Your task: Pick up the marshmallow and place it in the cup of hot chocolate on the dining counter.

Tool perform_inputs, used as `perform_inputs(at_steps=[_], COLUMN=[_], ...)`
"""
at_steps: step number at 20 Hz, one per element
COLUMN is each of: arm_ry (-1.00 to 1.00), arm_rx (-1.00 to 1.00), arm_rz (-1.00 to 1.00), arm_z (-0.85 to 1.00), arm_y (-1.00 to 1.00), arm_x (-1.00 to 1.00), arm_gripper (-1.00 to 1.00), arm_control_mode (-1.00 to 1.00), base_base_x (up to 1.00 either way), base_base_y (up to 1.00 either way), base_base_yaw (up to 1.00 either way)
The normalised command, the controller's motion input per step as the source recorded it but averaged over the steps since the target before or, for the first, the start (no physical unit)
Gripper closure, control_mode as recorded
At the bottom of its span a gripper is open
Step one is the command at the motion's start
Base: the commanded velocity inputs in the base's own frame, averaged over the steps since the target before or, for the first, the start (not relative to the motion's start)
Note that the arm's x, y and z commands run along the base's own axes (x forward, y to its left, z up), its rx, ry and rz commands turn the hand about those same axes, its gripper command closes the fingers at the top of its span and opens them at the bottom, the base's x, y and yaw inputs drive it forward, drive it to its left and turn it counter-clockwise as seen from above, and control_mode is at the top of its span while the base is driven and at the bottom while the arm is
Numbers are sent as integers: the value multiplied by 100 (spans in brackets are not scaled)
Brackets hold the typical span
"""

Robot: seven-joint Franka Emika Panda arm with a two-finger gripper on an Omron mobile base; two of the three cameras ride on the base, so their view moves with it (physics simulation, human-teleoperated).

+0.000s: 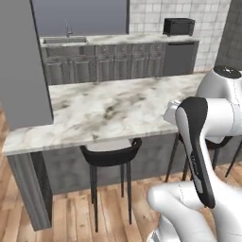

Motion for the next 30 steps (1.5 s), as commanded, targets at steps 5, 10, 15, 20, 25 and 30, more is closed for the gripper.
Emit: perform_inputs(at_steps=[5,10,15,20,25,30], arm_ry=[0,0,0,0,0,0], arm_rx=[0,0,0,0,0,0], arm_rz=[0,0,0,0,0,0], arm_z=[0,0,0,0,0,0], arm_y=[0,0,0,0,0,0], arm_x=[0,0,0,0,0,0], arm_gripper=[100,100,100,100,100,100], arm_control_mode=[100,100,100,100,100,100], base_base_x=[0,11,37,56,82,60], base_base_y=[-100,-100,-86,-25,-1,-4], base_base_yaw=[9,11,14,10,9,8])
